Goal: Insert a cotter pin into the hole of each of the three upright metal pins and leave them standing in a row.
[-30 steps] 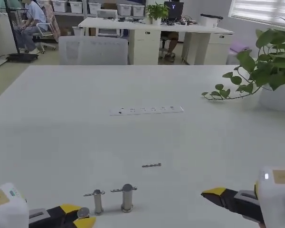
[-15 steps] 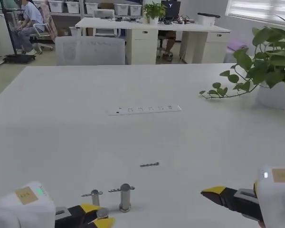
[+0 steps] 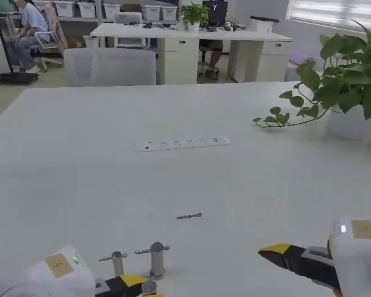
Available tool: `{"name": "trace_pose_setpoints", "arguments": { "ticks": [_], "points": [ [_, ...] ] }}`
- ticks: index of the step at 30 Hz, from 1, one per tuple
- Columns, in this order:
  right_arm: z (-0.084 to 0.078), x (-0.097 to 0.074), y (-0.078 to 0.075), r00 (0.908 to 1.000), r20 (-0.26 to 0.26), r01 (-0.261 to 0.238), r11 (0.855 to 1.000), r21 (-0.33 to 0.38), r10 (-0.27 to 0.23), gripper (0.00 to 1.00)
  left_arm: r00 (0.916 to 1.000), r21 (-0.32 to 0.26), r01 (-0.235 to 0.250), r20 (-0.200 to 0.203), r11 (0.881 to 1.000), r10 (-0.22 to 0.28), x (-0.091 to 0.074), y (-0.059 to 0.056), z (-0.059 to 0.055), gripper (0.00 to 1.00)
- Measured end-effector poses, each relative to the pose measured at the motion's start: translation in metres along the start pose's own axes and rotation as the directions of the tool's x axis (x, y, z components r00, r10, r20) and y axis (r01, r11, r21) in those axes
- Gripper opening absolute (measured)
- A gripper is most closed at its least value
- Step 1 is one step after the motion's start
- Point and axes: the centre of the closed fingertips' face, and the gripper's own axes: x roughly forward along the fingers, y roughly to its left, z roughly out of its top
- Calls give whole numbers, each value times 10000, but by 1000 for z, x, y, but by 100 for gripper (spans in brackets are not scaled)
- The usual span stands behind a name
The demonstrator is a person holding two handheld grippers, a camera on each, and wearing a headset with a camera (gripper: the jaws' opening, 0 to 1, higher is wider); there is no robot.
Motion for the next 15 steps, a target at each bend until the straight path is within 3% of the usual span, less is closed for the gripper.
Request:
{"name": "trace_pose_setpoints", "arguments": {
  "ticks": [15],
  "points": [
    [-3, -1, -2, 9999, 45, 115, 9998, 182, -115, 84, 10000, -34, 81, -27, 10000, -81, 5, -3, -8, 11]
  ]
}}
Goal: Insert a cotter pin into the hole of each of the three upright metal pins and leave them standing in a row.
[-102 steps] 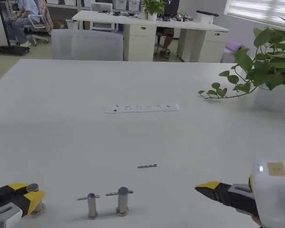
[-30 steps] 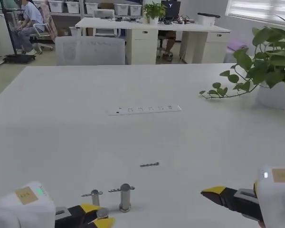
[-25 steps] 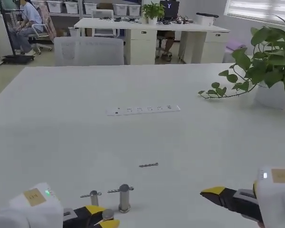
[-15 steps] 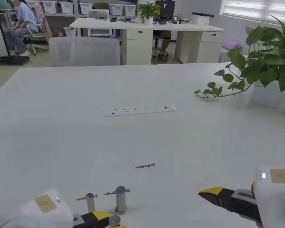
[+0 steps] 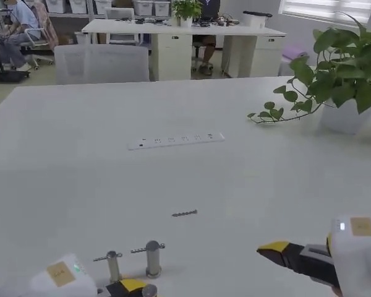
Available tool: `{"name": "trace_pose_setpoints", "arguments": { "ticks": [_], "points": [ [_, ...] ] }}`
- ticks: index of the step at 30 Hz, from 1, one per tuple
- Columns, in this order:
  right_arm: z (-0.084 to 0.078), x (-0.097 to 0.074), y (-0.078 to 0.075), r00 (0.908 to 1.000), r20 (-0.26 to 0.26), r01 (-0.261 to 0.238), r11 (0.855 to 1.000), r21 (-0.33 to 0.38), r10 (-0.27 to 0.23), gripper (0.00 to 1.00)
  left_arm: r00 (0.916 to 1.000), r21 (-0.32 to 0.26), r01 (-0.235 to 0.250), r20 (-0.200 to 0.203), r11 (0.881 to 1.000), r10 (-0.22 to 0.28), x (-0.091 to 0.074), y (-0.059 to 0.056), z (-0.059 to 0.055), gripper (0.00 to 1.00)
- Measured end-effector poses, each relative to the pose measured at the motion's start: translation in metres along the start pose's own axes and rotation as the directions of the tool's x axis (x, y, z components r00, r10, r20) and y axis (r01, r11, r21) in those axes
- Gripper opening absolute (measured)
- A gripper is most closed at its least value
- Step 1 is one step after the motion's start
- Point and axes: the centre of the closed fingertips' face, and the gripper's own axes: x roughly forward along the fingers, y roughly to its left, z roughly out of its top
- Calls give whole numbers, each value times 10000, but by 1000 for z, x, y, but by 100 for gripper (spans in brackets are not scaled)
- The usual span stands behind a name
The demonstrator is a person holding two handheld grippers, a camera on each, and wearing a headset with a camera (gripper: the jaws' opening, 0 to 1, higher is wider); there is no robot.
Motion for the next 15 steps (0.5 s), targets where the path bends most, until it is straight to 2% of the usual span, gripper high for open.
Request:
{"name": "trace_pose_setpoints", "arguments": {
  "ticks": [4, 7, 9, 13, 15],
  "points": [
    [-1, 0, 1, 10000, 35, 4, 10000, 33, -4, 84, 10000, 227, 47, -9, 9997, -47, 0, -2, 0, 11],
    [-2, 0, 1, 10000, 43, 7, 10000, 69, -8, 84, 9999, 110, 90, 53, 9999, -90, 0, -2, 0, 11],
    [-2, 0, 1, 10000, 41, 3, 10000, 76, -3, 84, 9997, -326, 160, 176, 9993, -154, 0, -2, 0, 11],
    [-3, -1, 1, 10000, 33, -3, 9999, 173, 3, 84, 9998, 81, 31, 177, 10000, -32, -1, -2, -1, 11],
    [-2, -1, 1, 10000, 59, -16, 9997, 232, 15, 84, 9999, 66, 42, 162, 10000, -43, 0, -3, -1, 11]
  ]
}}
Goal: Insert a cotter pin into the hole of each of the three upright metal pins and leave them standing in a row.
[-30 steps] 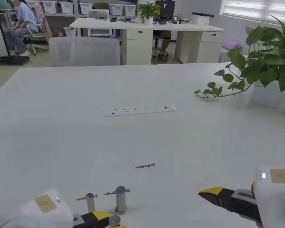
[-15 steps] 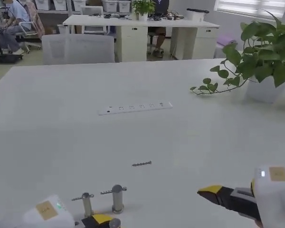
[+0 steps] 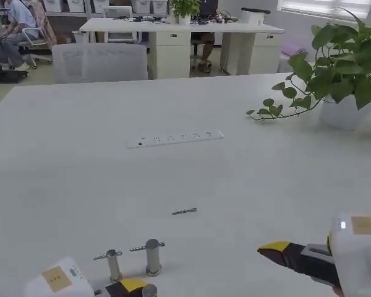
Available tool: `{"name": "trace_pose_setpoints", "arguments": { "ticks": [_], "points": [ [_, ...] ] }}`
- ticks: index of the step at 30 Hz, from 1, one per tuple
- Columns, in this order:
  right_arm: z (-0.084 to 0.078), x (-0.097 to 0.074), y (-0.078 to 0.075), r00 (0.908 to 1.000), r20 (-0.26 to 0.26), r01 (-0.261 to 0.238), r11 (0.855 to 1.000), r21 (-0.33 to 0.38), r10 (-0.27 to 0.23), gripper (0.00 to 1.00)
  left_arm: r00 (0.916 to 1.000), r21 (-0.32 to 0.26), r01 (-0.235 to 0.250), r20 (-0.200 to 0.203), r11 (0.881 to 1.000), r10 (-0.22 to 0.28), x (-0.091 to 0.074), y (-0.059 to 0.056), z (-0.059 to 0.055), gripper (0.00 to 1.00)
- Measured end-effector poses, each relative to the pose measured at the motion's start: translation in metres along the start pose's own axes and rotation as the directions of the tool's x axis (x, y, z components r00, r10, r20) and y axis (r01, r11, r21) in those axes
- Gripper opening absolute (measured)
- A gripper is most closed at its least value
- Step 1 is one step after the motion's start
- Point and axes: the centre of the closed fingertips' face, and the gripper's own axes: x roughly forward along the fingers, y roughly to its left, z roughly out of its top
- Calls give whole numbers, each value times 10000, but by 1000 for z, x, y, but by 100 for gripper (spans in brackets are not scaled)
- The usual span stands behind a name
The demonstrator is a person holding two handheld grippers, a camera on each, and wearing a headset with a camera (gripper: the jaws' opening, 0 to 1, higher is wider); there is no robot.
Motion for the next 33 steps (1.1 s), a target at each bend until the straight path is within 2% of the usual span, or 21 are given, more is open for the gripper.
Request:
{"name": "trace_pose_setpoints", "arguments": {
  "ticks": [9, 16, 22, 27, 33],
  "points": [
    [1, 0, 0, 10000, -15, 2, 10000, 0, -2, 84, 10000, 46, 14, 38, 10000, -14, 1, 1, -1, 12],
    [3, -1, 1, 10000, 54, 8, 10000, 46, -8, 84, 9999, 99, 28, -121, 9999, -27, 1, 0, -2, 13],
    [7, -2, -3, 9999, 95, 85, 10000, 52, -86, 84, 9999, 32, 98, 105, 9999, -98, -2, -1, 5, 20],
    [12, 0, -5, 10000, 67, -46, 10000, -21, 46, 78, 9987, -220, -104, 502, 9997, 115, -10, 3, 13, 27],
    [20, 2, -14, 9998, 178, -61, 10000, -76, 62, 75, 9981, -226, -123, 594, 9997, 136, -19, 1, 15, 33]
  ]
}}
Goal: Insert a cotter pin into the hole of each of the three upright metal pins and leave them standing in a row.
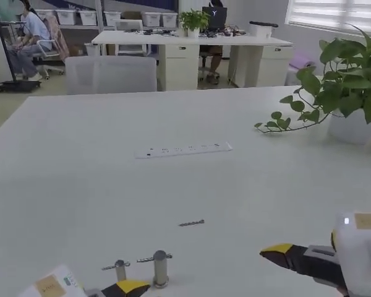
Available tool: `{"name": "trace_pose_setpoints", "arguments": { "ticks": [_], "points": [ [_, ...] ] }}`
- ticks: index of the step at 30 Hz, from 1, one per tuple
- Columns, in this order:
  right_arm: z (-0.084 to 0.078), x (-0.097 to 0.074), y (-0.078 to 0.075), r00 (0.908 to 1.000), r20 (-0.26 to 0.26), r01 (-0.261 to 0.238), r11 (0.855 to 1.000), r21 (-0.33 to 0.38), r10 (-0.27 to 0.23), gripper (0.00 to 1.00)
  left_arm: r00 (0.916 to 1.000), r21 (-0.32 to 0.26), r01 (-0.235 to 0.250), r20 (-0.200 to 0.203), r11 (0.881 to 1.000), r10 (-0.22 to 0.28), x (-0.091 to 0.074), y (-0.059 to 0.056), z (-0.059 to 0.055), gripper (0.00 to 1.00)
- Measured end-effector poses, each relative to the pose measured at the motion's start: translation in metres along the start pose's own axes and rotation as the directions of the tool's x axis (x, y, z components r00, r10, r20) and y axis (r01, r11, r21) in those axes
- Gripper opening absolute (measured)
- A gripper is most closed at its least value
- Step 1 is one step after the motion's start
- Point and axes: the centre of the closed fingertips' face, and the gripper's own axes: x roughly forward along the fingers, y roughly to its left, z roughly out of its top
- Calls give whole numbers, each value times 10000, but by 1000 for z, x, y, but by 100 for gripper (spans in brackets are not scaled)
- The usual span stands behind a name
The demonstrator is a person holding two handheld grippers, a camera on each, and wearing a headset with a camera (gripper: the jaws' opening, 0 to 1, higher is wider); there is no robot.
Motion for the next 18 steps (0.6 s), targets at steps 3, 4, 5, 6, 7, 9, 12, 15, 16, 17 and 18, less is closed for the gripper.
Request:
{"name": "trace_pose_setpoints", "arguments": {
  "ticks": [3, 4, 5, 6, 7, 9, 12, 15, 16, 17, 18],
  "points": [
    [5, 2, -7, 10000, 32, 48, 10000, -76, -48, 74, 9995, -198, -311, 89, 9993, 313, -6, 6, 1, 35],
    [6, 2, -9, 10000, 22, 57, 9999, -106, -57, 73, 9994, -315, -334, 108, 9989, 338, -8, 7, 1, 35],
    [7, 3, -11, 10000, 10, 52, 9999, -124, -52, 72, 9991, -319, -398, 119, 9987, 402, -10, 8, 1, 35],
    [8, 3, -13, 10000, 6, 49, 9999, -141, -49, 71, 9991, -302, -398, 122, 9988, 401, -11, 8, 1, 37],
    [10, 4, -16, 10000, 6, 81, 9998, -168, -81, 70, 9991, -255, -394, 113, 9989, 397, -14, 7, 1, 39],
    [13, 5, -21, 10000, -10, 29, 9997, -255, -29, 70, 9991, -308, -415, 121, 9987, 419, -17, 7, 1, 41],
    [15, 8, -25, 9999, -92, -118, 9993, -364, 115, 69, 9990, -424, -435, 123, 9982, 441, -21, 6, 2, 42],
    [15, 12, -31, 9994, -272, -212, 9987, -459, 200, 69, 9989, -579, -467, 31, 9972, 469, -25, 5, 0, 44],
    [16, 14, -33, 9992, -314, -261, 9983, -527, 244, 69, 9990, -642, -444, 33, 9969, 447, -26, 4, 0, 46],
    [17, 15, -34, 9990, -348, -301, 9979, -572, 282, 69, 9989, -686, -462, 50, 9966, 466, -28, 4, -1, 48],
    [18, 17, -37, 9987, -400, -344, 9976, -605, 320, 69, 9988, -765, -489, 45, 9959, 494, -29, 5, -1, 50]
  ]
}}
